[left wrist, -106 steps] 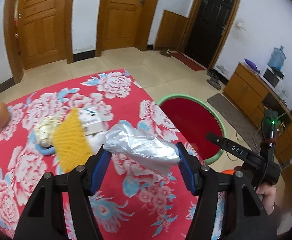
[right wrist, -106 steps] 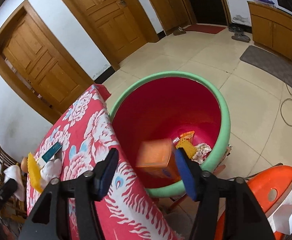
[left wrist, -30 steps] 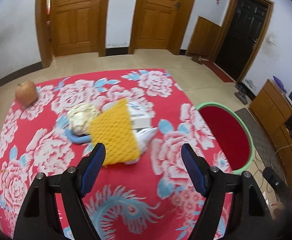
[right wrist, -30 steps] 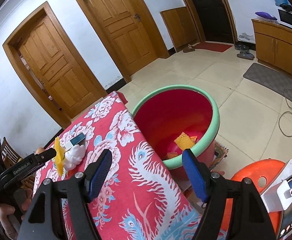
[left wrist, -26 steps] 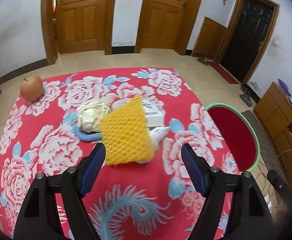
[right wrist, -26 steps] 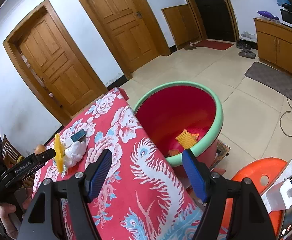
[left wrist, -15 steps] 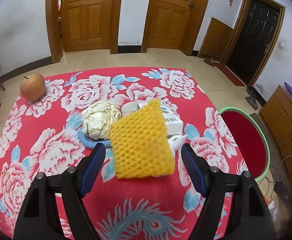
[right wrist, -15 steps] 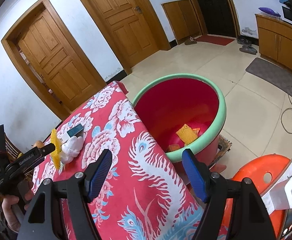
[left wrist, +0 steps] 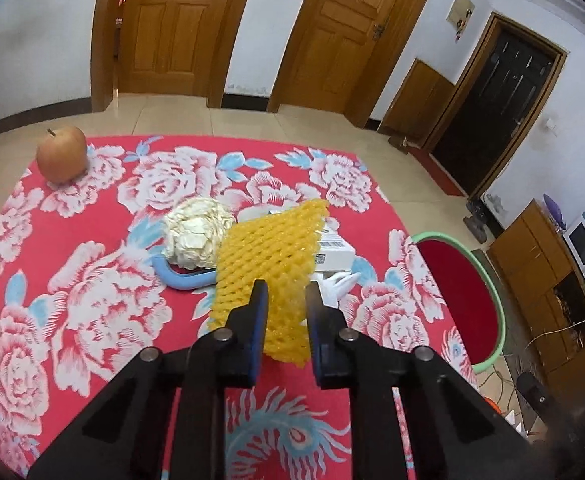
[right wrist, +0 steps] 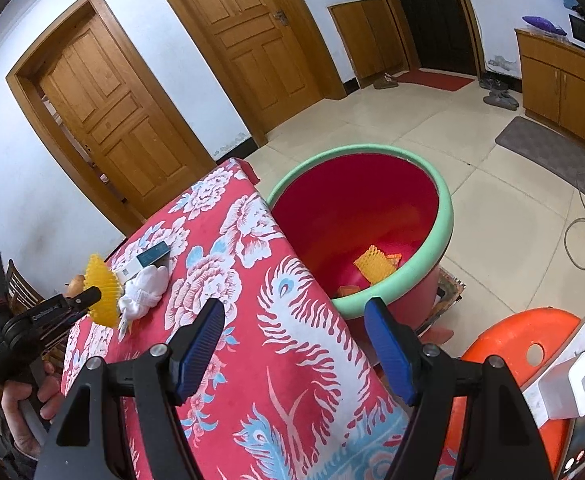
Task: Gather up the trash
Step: 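Grasp the yellow foam net with the left tool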
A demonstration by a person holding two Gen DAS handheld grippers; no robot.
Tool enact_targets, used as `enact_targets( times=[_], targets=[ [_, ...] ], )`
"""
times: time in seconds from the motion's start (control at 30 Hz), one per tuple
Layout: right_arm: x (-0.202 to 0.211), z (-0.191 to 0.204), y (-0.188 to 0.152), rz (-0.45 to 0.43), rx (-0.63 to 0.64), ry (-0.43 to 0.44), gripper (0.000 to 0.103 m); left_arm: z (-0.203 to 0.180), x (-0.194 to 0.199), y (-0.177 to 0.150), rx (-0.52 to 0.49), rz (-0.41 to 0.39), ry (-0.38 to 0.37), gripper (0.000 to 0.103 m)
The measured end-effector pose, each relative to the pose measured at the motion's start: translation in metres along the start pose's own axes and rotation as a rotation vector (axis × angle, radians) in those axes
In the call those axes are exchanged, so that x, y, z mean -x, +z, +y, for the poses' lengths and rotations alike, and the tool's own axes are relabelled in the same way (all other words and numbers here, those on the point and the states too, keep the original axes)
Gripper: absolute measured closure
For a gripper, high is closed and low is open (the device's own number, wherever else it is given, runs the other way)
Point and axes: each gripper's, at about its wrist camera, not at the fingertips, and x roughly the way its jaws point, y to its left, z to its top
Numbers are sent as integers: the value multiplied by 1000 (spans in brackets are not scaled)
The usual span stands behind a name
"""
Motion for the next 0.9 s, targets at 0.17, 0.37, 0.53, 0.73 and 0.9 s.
enact_targets(
  times=[0.17, 0.37, 0.53, 0.73, 0.9],
  targets=[
    [17, 10, -2, -25, 28, 13, 28, 2, 26, -5, 4, -36, -18, 87],
    [43, 28, -6, -54, 82, 41, 28, 10, 51, -12, 15, -55, -9, 87],
    [62, 48, -9, -61, 122, 83, 28, 25, 72, -22, 33, -64, 15, 87],
    [70, 77, -15, -39, 178, 129, 28, 46, 94, -35, 55, -101, 45, 87],
    [64, 113, -17, 29, 235, 201, 28, 67, 101, -42, 97, -106, 43, 87]
  ],
)
